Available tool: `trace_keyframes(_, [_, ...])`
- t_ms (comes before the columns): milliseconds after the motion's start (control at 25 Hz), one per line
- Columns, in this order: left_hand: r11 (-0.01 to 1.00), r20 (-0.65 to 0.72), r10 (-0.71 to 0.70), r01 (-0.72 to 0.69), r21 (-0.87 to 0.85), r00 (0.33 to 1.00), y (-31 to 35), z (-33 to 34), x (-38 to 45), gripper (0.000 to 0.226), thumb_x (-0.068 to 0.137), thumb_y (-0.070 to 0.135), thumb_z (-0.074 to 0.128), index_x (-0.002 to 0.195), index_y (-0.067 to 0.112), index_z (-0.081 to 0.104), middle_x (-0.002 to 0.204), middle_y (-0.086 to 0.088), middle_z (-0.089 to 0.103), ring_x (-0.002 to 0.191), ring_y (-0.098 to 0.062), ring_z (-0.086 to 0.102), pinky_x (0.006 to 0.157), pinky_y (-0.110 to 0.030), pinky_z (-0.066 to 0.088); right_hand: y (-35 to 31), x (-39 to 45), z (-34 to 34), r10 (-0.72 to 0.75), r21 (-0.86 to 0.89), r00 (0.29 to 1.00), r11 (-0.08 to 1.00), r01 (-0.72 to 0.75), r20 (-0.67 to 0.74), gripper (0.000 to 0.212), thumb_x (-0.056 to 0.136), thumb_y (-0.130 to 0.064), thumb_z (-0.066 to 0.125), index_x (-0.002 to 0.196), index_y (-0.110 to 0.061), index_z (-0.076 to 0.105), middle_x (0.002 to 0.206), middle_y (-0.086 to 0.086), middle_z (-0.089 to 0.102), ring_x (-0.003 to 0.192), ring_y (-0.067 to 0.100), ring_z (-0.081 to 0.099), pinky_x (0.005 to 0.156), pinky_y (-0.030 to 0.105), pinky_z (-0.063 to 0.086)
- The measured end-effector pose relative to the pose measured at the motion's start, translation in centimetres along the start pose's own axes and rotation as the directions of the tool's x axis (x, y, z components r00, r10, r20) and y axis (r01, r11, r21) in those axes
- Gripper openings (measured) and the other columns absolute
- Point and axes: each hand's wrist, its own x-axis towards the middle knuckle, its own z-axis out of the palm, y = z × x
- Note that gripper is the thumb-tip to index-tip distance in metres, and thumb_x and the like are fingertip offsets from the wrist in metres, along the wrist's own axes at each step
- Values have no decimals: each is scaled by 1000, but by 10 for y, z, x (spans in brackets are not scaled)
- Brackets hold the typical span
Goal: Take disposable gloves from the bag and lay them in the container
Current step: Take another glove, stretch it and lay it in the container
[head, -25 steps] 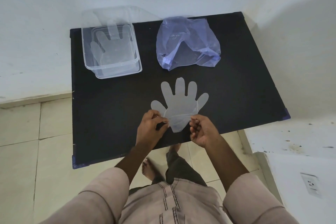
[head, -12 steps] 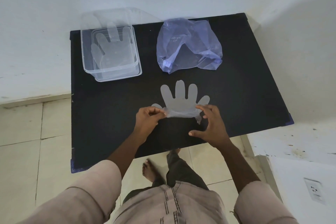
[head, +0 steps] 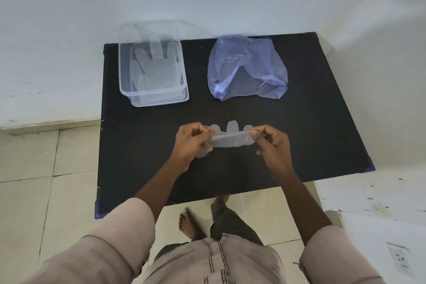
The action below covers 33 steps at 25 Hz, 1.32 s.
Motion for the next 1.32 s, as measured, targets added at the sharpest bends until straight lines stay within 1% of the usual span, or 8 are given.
trace_keyframes(120, [996,46,84,-86,24,995,18,-4,-2,22,82,-1,63,63,8,57,90,-16,74,82,-27,70,61,-39,57,-23,4,-2,-21,79,1000,997,21,-6,12,94,-13,57,96,-6,66,97,10,70,89,20,68,57,22,57])
trace_keyframes(320, [982,37,106,-99,-161,994,42,-13,-13,15,88,-5,54,75,2,55,79,-14,75,68,-24,73,52,-28,57,-51,2,3,-81,99,996,992,85,-36,12,94,-16,55,95,-5,60,94,16,67,87,25,68,70,40,61])
trace_keyframes(480, [978,9,108,-104,-183,994,58,-29,-23,13,88,-3,57,77,4,58,67,-10,72,60,-20,72,54,-26,58,-77,-7,11,-113,169,991,978,123,-66,11,95,-14,56,95,-5,62,89,12,71,79,19,71,61,26,58])
trace_keyframes(600, [978,23,132,-126,-164,991,68,-40,-28,7,83,0,69,85,4,64,74,-13,73,64,-20,72,62,-29,61,-91,-10,18,-83,231,992,967,103,-94,11,95,-15,56,93,-6,62,85,9,73,69,16,71,53,22,54])
trace_keyframes(680, [982,46,142,-135,-131,989,72,-45,-28,17,78,5,77,93,5,70,79,-14,74,66,-20,72,64,-29,61,-96,-7,20,-55,240,996,968,71,-74,13,95,-16,57,92,-5,63,84,7,74,67,15,69,53,22,51])
trace_keyframes(880, [985,10,105,-102,-140,994,84,-49,-14,19,87,17,69,91,-1,70,73,-7,72,59,-13,67,58,-26,58,-107,14,21,-25,334,1000,942,17,18,13,94,-12,56,82,-11,63,81,7,72,69,17,67,56,26,51])
trace_keyframes(1040, [978,-14,14,-17,-209,1000,103,-51,10,14,94,17,61,92,5,65,85,-11,74,67,-17,72,62,-29,60,-114,48,28,-19,379,988,924,-41,153,25,95,-9,53,73,-18,59,86,7,72,74,16,67,56,28,54])
trace_keyframes(1320, [981,-104,-13,-7,-195,994,137,-70,51,12,95,14,58,92,4,63,96,-21,75,85,-28,75,70,-31,61,-141,117,52,100,479,912,826,-298,397,23,98,-8,47,76,-15,52,98,21,71,85,30,72,73,40,59])
